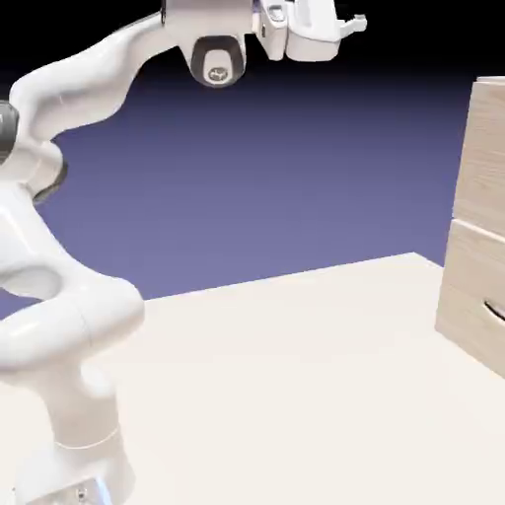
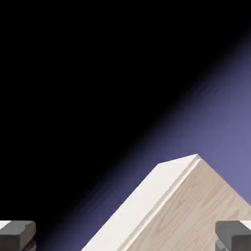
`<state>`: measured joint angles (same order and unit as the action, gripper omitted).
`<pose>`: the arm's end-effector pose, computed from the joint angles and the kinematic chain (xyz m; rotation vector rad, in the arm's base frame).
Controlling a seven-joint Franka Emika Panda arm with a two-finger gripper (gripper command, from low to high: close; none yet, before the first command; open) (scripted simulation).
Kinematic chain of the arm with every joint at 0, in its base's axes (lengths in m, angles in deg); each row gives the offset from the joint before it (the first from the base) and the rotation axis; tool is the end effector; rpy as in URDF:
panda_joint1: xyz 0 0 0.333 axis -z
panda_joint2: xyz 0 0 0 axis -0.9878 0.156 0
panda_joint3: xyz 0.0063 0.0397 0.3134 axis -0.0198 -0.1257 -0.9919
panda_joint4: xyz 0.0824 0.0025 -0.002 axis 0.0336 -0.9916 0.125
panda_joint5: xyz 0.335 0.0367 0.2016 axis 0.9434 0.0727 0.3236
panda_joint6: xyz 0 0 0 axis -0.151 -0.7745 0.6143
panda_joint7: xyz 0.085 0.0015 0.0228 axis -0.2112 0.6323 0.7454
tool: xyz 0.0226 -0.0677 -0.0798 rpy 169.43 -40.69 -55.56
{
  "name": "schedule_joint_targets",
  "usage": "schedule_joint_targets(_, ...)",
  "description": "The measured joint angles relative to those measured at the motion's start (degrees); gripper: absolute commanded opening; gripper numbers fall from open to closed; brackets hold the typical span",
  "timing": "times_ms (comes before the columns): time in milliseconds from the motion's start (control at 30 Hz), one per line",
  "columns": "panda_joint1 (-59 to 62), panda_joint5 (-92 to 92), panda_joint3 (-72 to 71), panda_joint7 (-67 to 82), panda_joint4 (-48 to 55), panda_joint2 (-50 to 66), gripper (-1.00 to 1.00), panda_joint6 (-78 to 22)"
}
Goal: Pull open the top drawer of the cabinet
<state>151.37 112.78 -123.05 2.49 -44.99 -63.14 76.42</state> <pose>0.3852 0.0277 0.8151 -0.9744 1.3726 -1.4156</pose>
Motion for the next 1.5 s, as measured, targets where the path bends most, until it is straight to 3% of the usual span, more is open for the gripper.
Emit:
schedule_joint_targets(1067,66.44,74.73,-41.05,-9.49,43.43,-21.68,0.0,-11.82)
schedule_joint_targets(1133,66.68,75.0,-41.19,-9.52,43.59,-21.75,0.0,-11.86)
schedule_joint_targets(1500,80.87,71.44,-37.83,-22.59,66.42,-26.23,0.0,-4.15)
